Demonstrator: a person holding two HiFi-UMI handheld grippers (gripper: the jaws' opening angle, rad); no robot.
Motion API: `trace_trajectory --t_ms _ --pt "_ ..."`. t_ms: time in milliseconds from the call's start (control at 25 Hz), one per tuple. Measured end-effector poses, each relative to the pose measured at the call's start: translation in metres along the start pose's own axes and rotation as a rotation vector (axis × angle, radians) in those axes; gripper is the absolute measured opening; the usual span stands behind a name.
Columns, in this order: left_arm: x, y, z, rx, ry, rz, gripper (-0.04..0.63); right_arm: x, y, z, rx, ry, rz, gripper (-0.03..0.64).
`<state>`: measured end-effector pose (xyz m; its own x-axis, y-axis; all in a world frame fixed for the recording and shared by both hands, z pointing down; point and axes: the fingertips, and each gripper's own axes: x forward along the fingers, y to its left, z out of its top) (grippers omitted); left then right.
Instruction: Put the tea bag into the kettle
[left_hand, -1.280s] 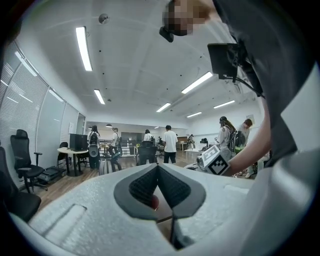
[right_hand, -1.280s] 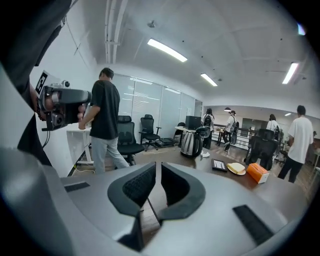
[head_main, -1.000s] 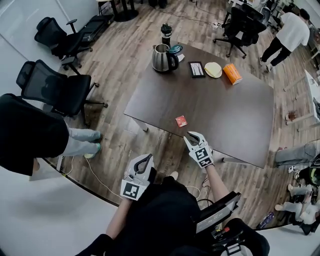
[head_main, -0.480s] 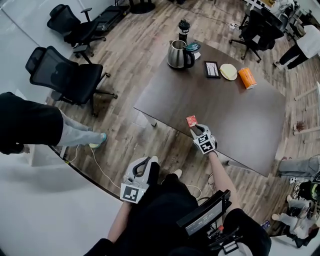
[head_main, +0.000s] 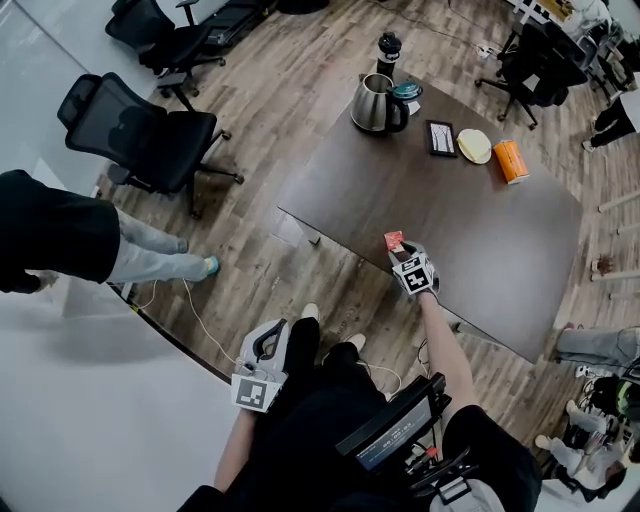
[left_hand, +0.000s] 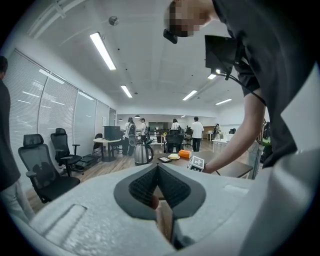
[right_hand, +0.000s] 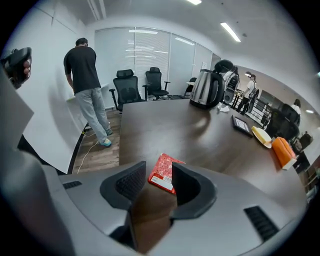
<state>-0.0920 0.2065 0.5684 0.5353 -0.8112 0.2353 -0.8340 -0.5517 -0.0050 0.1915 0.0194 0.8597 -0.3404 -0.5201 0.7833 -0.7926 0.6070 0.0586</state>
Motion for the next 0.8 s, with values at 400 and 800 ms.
trace_trajectory --t_ms 400,800 --pt "-0.005 0.016 -0.005 -0.006 0.031 0.020 0.003 0.032 -0.016 -0.008 0.085 0.080 -0.010 0.173" --pt "-0.005 0.025 -0.007 -0.024 0.039 0.024 0.003 0.038 -0.017 -0.017 0.252 0.032 -0.043 0.172"
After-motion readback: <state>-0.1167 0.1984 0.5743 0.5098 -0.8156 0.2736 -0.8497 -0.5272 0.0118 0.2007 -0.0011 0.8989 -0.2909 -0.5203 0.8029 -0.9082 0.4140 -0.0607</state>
